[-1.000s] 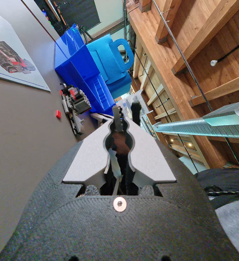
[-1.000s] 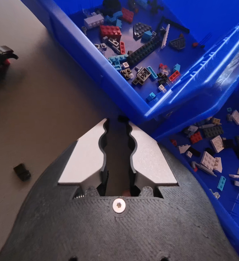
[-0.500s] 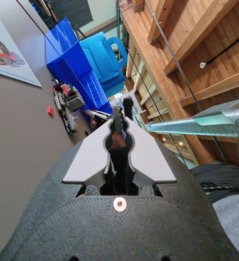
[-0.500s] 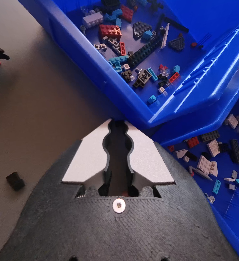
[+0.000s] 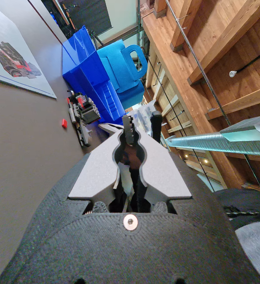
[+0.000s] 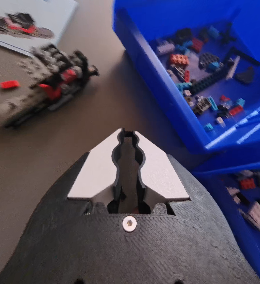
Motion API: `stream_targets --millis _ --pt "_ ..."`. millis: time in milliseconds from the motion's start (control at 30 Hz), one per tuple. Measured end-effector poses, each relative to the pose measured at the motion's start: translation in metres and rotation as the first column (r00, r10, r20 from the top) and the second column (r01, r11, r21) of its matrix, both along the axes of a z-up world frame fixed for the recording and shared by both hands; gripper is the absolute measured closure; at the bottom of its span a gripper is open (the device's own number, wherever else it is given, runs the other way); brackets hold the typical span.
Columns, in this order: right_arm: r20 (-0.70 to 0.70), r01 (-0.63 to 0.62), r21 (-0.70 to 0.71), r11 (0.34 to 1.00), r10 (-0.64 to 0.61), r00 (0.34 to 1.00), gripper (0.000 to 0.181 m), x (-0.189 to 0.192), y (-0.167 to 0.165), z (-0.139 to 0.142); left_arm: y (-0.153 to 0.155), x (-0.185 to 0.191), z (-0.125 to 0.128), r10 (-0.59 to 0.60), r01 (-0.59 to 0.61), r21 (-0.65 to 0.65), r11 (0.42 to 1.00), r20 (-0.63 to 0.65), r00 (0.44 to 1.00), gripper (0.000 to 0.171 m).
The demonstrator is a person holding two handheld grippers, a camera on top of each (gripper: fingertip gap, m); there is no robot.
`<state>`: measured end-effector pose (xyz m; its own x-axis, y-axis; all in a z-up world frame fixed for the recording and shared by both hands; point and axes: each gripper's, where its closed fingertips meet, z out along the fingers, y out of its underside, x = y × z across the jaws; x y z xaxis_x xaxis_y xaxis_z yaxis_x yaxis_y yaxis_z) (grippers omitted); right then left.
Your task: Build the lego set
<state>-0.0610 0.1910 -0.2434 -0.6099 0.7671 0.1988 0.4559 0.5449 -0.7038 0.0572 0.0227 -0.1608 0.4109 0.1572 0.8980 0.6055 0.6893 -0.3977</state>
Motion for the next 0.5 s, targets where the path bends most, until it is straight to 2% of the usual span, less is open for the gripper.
stream_targets --millis 133,233,500 --pt "0.031 -0.131 -0.04 0.991 0.133 0.991 0.171 0.015 -0.029 0.001 0.003 -0.002 -0.001 0.01 -0.01 -0.017 1.0 0.005 1.0 0.16" --pt "0.026 -0.175 -0.014 0.984 0.175 0.984 0.171 0.016 -0.036 -0.001 0.006 -0.004 -0.003 0.015 -0.015 -0.033 0.999 0.015 1.0 0.16" --pt "0.072 -0.284 -0.047 0.958 0.287 0.955 0.17 0.027 -0.051 -0.01 0.011 -0.01 -0.007 0.025 -0.023 -0.034 0.999 0.058 0.998 0.16"
